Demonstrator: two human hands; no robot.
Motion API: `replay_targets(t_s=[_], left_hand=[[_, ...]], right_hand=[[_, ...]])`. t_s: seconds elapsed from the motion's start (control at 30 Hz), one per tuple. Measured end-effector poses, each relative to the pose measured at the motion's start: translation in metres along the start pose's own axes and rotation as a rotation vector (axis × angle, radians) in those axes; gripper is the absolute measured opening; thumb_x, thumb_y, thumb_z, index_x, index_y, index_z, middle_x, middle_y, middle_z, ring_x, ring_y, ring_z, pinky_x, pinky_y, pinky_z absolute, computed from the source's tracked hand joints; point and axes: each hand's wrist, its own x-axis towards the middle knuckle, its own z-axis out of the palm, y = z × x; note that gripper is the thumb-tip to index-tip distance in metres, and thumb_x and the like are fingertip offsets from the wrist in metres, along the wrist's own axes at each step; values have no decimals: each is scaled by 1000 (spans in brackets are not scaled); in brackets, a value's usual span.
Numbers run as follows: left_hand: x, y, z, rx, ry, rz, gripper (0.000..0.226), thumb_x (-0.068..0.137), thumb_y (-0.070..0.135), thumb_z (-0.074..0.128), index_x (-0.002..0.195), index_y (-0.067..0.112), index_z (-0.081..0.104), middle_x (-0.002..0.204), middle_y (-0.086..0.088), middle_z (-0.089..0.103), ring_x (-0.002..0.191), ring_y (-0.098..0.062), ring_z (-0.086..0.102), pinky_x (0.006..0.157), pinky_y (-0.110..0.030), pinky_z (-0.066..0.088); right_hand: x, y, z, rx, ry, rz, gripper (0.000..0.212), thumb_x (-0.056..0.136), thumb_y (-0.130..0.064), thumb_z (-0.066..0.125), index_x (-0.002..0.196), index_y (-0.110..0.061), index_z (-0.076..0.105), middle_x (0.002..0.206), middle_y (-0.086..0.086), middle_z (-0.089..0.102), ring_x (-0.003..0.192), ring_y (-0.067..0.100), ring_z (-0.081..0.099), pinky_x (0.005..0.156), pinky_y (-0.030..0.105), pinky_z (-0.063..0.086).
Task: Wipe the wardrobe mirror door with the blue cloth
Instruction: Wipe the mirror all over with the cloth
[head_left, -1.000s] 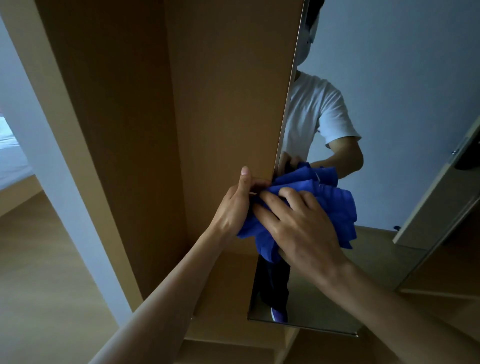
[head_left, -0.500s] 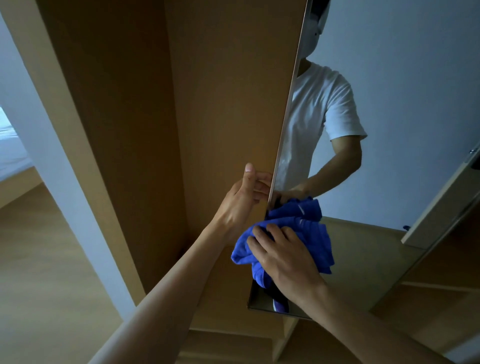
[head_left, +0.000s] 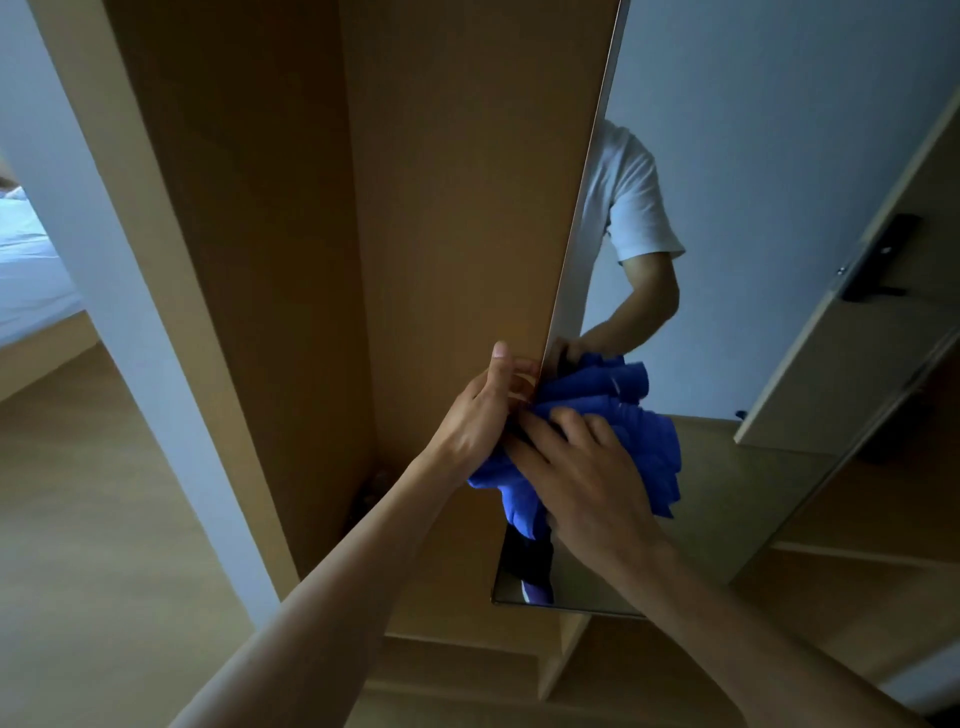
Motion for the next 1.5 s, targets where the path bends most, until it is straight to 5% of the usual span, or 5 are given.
replay_targets(t_s=[0.3, 0.7, 0.97, 1.2, 1.5], left_hand=[[-2, -7, 3, -49, 36, -19, 68, 107, 55, 18, 103, 14, 72, 97, -5, 71, 92, -17, 67, 89, -27, 54], [-11, -14, 6, -46, 49, 3, 70, 108, 50, 17, 119, 3, 67, 117, -21, 69, 113, -32, 65, 103, -40, 52], [-6, -46, 3, -97, 19, -87, 65, 107, 58, 20, 102, 21, 74, 98, 0, 73, 89, -8, 68, 81, -20, 55], [-3, -83, 3, -85, -16, -159, 69, 101, 65, 22, 103, 21, 75, 104, -2, 74, 106, -23, 69, 98, -35, 54], [-3, -93, 4, -73, -30, -132, 62, 97, 66, 21, 102, 29, 70, 107, -2, 74, 103, -15, 70, 101, -35, 53]], right_hand=[[-19, -19, 29, 25, -121, 3, 49, 73, -17, 71, 121, -18, 60, 127, 3, 60, 104, 26, 57, 88, 41, 48], [-47, -50, 86, 89, -256, 43, 42, 64, -9, 82, 103, -19, 68, 106, 0, 67, 96, 24, 61, 82, 38, 53], [-28, -26, 45, 107, -154, 105, 53, 72, -25, 70, 124, -21, 61, 126, -2, 63, 106, 25, 56, 90, 40, 45], [-40, -41, 77, 92, -294, 85, 60, 61, -23, 87, 117, -20, 64, 122, 1, 63, 102, 25, 59, 87, 40, 50], [-65, -72, 144, 67, -481, 38, 52, 53, -15, 90, 101, -18, 73, 108, 2, 69, 96, 23, 64, 81, 36, 56]])
